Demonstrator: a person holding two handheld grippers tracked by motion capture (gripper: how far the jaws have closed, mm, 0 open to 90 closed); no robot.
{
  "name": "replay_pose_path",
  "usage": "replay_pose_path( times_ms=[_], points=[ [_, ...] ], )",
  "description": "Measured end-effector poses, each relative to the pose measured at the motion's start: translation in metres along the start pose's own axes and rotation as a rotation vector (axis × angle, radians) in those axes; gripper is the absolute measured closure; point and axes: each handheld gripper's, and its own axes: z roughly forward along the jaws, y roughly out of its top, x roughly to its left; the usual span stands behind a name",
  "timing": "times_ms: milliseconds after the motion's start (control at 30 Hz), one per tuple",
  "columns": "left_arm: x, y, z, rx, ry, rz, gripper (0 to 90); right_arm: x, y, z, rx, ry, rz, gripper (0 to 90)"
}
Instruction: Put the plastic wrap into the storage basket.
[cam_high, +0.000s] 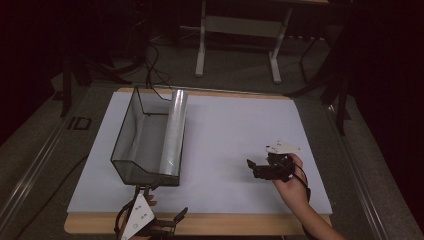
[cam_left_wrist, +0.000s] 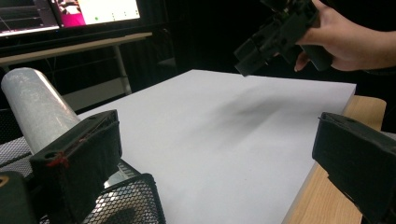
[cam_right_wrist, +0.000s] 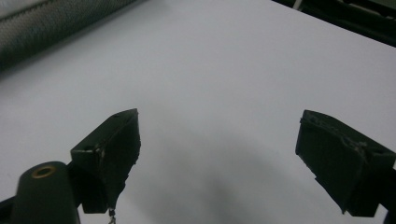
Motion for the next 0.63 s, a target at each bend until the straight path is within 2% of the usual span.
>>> replay_pose_path(
  times_ms=[67,200,333,633],
  points=[
    [0.000,0.000,0.000,-0.001,-0.001,0.000,2.0,0.001,-0.006,-0.001,-0.014,0.014,0.002,13.8],
    [0.000,0.000,0.000,0.001,-0.001,0.001,2.0,0.006,-0.012,0.002,-0.026,0.012,-0.018,13.8],
    [0.000,0.000,0.000,0.003,-0.003,0.003,2.0,0.008,-0.014,0.008,-0.016,0.014,-0.023,13.8],
    [0.000,-0.001,0.001,0.005,-0.010,-0.001,2.0,0.007,-0.015,0.009,-0.027,0.016,-0.026,13.8]
  ],
)
